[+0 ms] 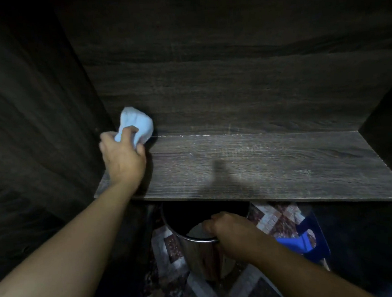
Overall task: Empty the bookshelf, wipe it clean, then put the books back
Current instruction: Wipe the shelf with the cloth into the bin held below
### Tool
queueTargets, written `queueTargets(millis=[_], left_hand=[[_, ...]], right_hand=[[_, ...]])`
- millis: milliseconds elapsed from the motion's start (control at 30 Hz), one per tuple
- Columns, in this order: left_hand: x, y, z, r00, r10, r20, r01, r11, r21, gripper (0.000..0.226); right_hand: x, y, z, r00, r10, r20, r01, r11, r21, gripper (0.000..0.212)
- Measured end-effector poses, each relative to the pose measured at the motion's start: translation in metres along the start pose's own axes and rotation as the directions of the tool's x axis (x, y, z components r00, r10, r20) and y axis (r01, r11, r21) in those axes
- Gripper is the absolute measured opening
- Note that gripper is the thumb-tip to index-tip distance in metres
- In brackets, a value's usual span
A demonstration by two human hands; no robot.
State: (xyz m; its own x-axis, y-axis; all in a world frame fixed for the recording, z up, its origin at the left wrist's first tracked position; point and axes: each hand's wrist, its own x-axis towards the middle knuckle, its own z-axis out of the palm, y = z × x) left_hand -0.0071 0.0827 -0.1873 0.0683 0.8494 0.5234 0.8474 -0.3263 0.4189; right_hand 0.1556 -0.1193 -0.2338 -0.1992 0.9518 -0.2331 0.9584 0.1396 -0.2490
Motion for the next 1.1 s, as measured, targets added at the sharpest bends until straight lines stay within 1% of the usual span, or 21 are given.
queueTargets(millis=[67, 133, 200, 233, 267, 300, 367, 433, 467, 500, 600, 667, 733, 800, 900, 1000, 1100], left_hand=[[0.013, -0.018, 0.0, 0.993, 0.114, -0.042, -0.108, 0.984, 0.139, 0.034], [0.024, -0.033, 0.001, 0.97, 0.236, -0.055, -0.212, 0.936, 0.282, 0.03], [0.03, -0.047, 0.003, 0.94, 0.34, 0.0, -0.307, 0.848, 0.432, 0.025], [0.03, -0.052, 0.004, 0.93, 0.366, 0.037, -0.335, 0.801, 0.496, 0.023], [0.029, -0.055, 0.005, 0.928, 0.366, 0.073, -0.343, 0.76, 0.552, 0.02], [0.025, -0.057, 0.007, 0.938, 0.328, 0.116, -0.328, 0.726, 0.604, 0.018], [0.017, -0.053, 0.014, 0.96, 0.192, 0.205, -0.281, 0.665, 0.692, 0.026], [0.018, -0.045, 0.022, 0.964, 0.092, 0.25, -0.253, 0.611, 0.75, 0.037], [0.02, -0.04, 0.027, 0.967, 0.051, 0.249, -0.226, 0.619, 0.752, 0.039], [0.022, -0.037, 0.032, 0.97, 0.0, 0.244, -0.185, 0.654, 0.733, 0.04], [0.029, -0.029, 0.045, 0.961, -0.158, 0.228, -0.01, 0.802, 0.598, 0.035], [0.033, -0.025, 0.051, 0.955, -0.212, 0.207, 0.078, 0.853, 0.516, 0.031], [0.036, -0.025, 0.054, 0.955, -0.231, 0.187, 0.119, 0.874, 0.472, 0.029], [0.037, -0.028, 0.054, 0.958, -0.211, 0.193, 0.101, 0.882, 0.46, 0.028], [0.035, -0.041, 0.047, 0.963, -0.106, 0.246, -0.004, 0.912, 0.41, 0.028], [0.029, -0.044, 0.039, 0.957, 0.045, 0.288, -0.115, 0.966, 0.23, 0.032], [0.02, -0.026, 0.041, 0.92, 0.171, 0.352, -0.217, 0.972, 0.093, 0.035]], right_hand=[[0.004, -0.002, 0.003, 1.0, 0.003, 0.009, -0.003, 1.0, -0.025, 0.035], [0.006, -0.002, 0.006, 1.0, 0.009, 0.02, -0.008, 0.999, -0.04, 0.038], [0.008, 0.0, 0.009, 1.0, 0.016, 0.027, -0.015, 0.999, -0.039, 0.041], [0.008, 0.0, 0.009, 0.999, 0.016, 0.032, -0.015, 0.999, -0.037, 0.041], [0.008, 0.001, 0.009, 0.999, 0.016, 0.041, -0.015, 0.999, -0.03, 0.041], [0.009, 0.001, 0.009, 0.998, 0.013, 0.054, -0.012, 1.0, -0.015, 0.041], [0.01, 0.001, 0.009, 0.997, 0.014, 0.069, -0.015, 1.0, 0.018, 0.042], [0.011, 0.001, 0.01, 0.997, 0.019, 0.075, -0.022, 0.999, 0.028, 0.042], [0.011, 0.001, 0.01, 0.997, 0.022, 0.079, -0.025, 0.999, 0.039, 0.042], [0.011, 0.002, 0.011, 0.996, 0.024, 0.081, -0.029, 0.998, 0.049, 0.042], [0.009, 0.003, 0.011, 0.997, 0.029, 0.077, -0.034, 0.997, 0.07, 0.044], [0.005, 0.003, 0.006, 0.998, 0.017, 0.059, -0.024, 0.992, 0.126, 0.046], [-0.001, 0.004, 0.001, 0.999, -0.008, 0.044, 0.001, 0.984, 0.178, 0.046], [-0.008, 0.007, 0.0, 1.0, -0.015, 0.021, 0.011, 0.98, 0.198, 0.046], [-0.016, 0.014, 0.007, 1.0, 0.005, -0.004, -0.005, 0.98, 0.199, 0.047], [-0.025, 0.024, 0.014, 1.0, 0.022, -0.009, -0.02, 0.984, 0.179, 0.045], [-0.03, 0.031, 0.019, 0.999, 0.047, 0.001, -0.047, 0.991, 0.127, 0.036]])
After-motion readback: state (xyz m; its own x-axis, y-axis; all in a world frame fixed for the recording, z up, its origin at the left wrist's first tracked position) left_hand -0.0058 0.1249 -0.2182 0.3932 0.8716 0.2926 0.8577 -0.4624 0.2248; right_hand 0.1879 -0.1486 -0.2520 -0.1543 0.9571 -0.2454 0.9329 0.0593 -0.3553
